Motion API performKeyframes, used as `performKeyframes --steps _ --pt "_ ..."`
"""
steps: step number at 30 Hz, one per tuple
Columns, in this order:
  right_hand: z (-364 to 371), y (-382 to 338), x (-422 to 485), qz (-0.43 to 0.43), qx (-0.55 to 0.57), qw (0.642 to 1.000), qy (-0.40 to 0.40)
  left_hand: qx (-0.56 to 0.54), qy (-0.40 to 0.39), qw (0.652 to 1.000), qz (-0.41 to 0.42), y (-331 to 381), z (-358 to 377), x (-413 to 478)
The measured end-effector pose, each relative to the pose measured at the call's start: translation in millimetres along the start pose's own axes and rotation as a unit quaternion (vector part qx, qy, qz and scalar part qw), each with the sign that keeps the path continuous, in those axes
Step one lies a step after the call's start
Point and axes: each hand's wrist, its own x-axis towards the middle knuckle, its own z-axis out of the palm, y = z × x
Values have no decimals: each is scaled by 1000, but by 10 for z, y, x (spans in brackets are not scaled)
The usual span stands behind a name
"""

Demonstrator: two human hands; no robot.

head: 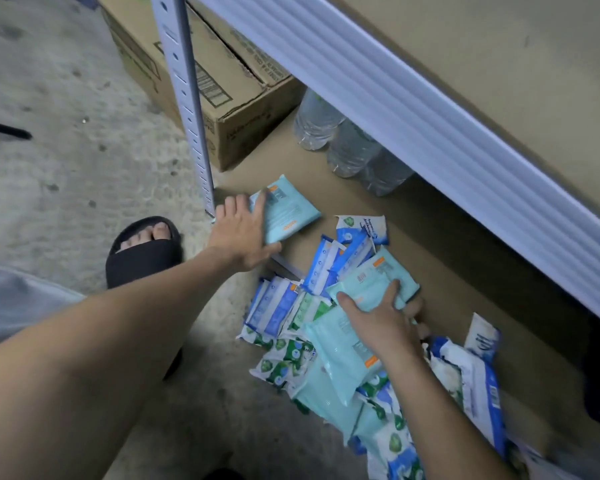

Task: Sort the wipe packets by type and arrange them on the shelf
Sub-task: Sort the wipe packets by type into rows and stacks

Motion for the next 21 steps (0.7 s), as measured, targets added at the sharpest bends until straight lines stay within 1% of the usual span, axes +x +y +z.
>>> performKeyframes --steps 3,8,13,17,21 --pt "-24 -116 30 12 1 1000 -22 29 -17 999 1 5 82 16" --pt "29 -117 -5 -17 -22 1000 -3 33 -28 999 -9 -7 153 0" --pt "23 -87 -95 15 -11 1000 -14 20 -28 999 -19 -2 188 -16" --pt "20 -56 -150 6 -16 1000 17 6 -32 999 -17 -8 176 -43" --pt "-92 -9 -163 -47 12 997 67 -8 -26 1000 -12 -21 165 -60"
